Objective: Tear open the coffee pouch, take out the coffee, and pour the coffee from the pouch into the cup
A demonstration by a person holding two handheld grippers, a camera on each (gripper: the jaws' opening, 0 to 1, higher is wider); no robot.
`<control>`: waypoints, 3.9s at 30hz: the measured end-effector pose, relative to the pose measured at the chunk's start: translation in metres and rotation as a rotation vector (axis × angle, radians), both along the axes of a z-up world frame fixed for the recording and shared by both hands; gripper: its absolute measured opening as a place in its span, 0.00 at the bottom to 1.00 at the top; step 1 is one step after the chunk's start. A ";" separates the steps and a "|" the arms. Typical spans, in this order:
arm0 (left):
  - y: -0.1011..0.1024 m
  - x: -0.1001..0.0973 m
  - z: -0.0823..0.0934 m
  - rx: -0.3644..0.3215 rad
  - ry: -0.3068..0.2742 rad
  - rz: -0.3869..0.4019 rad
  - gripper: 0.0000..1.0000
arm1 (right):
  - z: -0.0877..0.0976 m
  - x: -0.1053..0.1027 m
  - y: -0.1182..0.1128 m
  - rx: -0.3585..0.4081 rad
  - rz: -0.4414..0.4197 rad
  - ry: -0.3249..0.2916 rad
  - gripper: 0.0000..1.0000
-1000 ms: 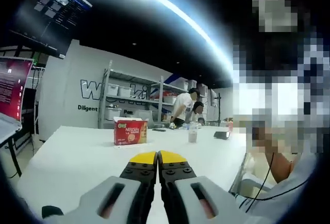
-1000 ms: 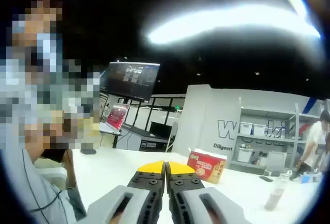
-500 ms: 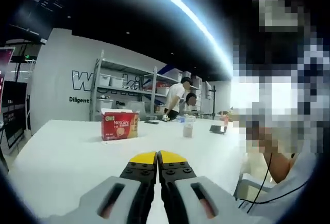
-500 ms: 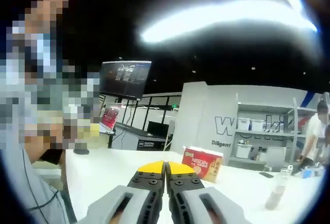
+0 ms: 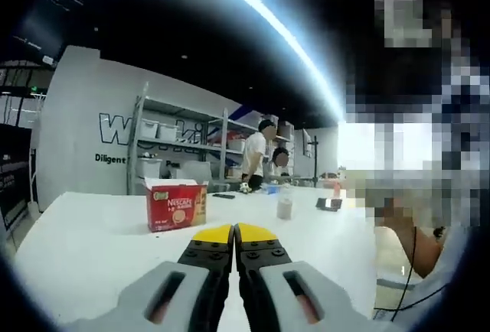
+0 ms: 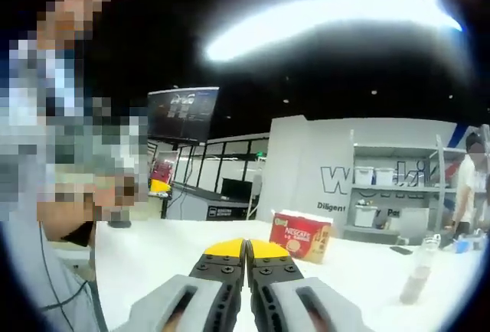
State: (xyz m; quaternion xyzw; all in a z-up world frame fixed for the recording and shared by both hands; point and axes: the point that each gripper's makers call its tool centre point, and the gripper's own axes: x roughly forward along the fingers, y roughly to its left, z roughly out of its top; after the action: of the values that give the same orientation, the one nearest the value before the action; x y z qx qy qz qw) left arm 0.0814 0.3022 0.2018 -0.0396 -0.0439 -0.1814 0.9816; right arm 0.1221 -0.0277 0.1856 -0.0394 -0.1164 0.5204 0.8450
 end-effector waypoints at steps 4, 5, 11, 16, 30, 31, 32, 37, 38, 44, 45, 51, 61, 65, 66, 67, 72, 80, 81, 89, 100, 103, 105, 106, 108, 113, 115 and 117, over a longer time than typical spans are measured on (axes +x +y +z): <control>0.009 0.021 0.007 0.015 0.021 0.028 0.04 | 0.003 -0.004 -0.003 -0.005 -0.005 -0.010 0.02; 0.010 0.024 0.009 0.021 0.022 0.033 0.04 | 0.003 -0.006 -0.003 -0.005 -0.002 -0.017 0.02; 0.005 0.032 0.023 0.064 0.008 0.060 0.04 | 0.002 -0.002 -0.010 -0.004 -0.017 -0.013 0.02; -0.006 0.027 0.018 0.113 0.013 0.065 0.04 | -0.003 -0.006 -0.006 0.028 0.019 0.022 0.02; -0.024 0.017 0.011 0.157 -0.011 0.040 0.04 | 0.005 0.018 0.013 -0.017 0.025 0.003 0.02; -0.025 0.017 0.011 0.163 -0.014 0.037 0.04 | 0.006 0.018 0.016 -0.020 0.033 -0.007 0.02; -0.025 0.018 0.008 0.165 -0.014 0.036 0.04 | 0.006 0.021 0.019 -0.022 0.037 -0.005 0.02; -0.021 0.024 0.002 0.164 0.001 0.036 0.04 | 0.011 0.031 0.029 -0.042 0.045 -0.022 0.02; -0.019 0.025 0.004 0.165 0.001 0.037 0.04 | 0.015 0.032 0.031 -0.044 0.046 -0.033 0.02; -0.014 0.028 0.011 0.158 -0.018 0.034 0.04 | 0.019 0.037 0.033 -0.061 0.041 -0.059 0.02; -0.014 0.029 0.012 0.162 -0.020 0.037 0.04 | 0.019 0.039 0.033 -0.060 0.040 -0.060 0.02; -0.021 0.037 0.013 0.176 -0.010 0.032 0.04 | 0.024 0.040 0.031 -0.022 0.053 -0.056 0.02; -0.018 0.041 0.009 0.182 -0.003 0.031 0.04 | 0.019 0.050 0.028 -0.041 0.042 -0.040 0.02; -0.016 0.042 0.011 0.183 0.007 0.040 0.04 | 0.021 0.052 0.023 -0.038 0.028 -0.044 0.02; -0.016 0.043 0.011 0.184 0.010 0.041 0.04 | 0.021 0.052 0.023 -0.040 0.027 -0.045 0.02; -0.016 0.043 0.012 0.188 0.013 0.040 0.04 | 0.021 0.052 0.022 -0.044 0.026 -0.049 0.02; -0.017 0.044 0.014 0.205 0.018 0.039 0.04 | 0.017 0.058 0.023 -0.049 0.017 -0.048 0.02; -0.017 0.046 0.012 0.188 0.036 0.032 0.04 | 0.015 0.056 0.028 -0.041 0.027 -0.041 0.02; -0.017 0.046 0.012 0.187 0.038 0.034 0.04 | 0.015 0.056 0.028 -0.046 0.030 -0.040 0.02; -0.014 0.047 0.014 0.175 0.035 0.036 0.04 | 0.014 0.056 0.023 -0.045 0.019 -0.037 0.02; -0.015 0.045 0.014 0.186 0.039 0.035 0.04 | 0.016 0.052 0.030 -0.055 0.029 -0.050 0.02; -0.014 0.044 0.019 0.196 0.027 0.032 0.04 | 0.016 0.052 0.029 -0.059 0.029 -0.046 0.02; -0.008 0.047 0.021 0.183 0.022 0.040 0.04 | 0.014 0.054 0.030 -0.074 0.020 -0.048 0.02; -0.006 0.049 0.020 0.170 0.030 0.042 0.04 | 0.014 0.053 0.030 -0.075 0.020 -0.049 0.02; -0.006 0.049 0.020 0.162 0.038 0.042 0.04 | 0.016 0.051 0.028 -0.062 0.019 -0.058 0.02; -0.011 0.045 0.020 0.209 0.036 0.042 0.04 | 0.017 0.050 0.024 -0.030 0.023 -0.048 0.02; -0.012 0.045 0.020 0.212 0.037 0.038 0.04 | 0.016 0.050 0.025 -0.033 0.026 -0.047 0.02; -0.012 0.046 0.020 0.221 0.036 0.043 0.04 | 0.019 0.049 0.025 -0.027 0.031 -0.052 0.02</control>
State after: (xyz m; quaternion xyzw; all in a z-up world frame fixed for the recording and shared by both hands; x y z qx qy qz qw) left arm 0.1272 0.2901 0.2222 0.0668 -0.0067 -0.1633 0.9843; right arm 0.1708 -0.0028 0.2050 -0.0624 -0.1317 0.5340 0.8329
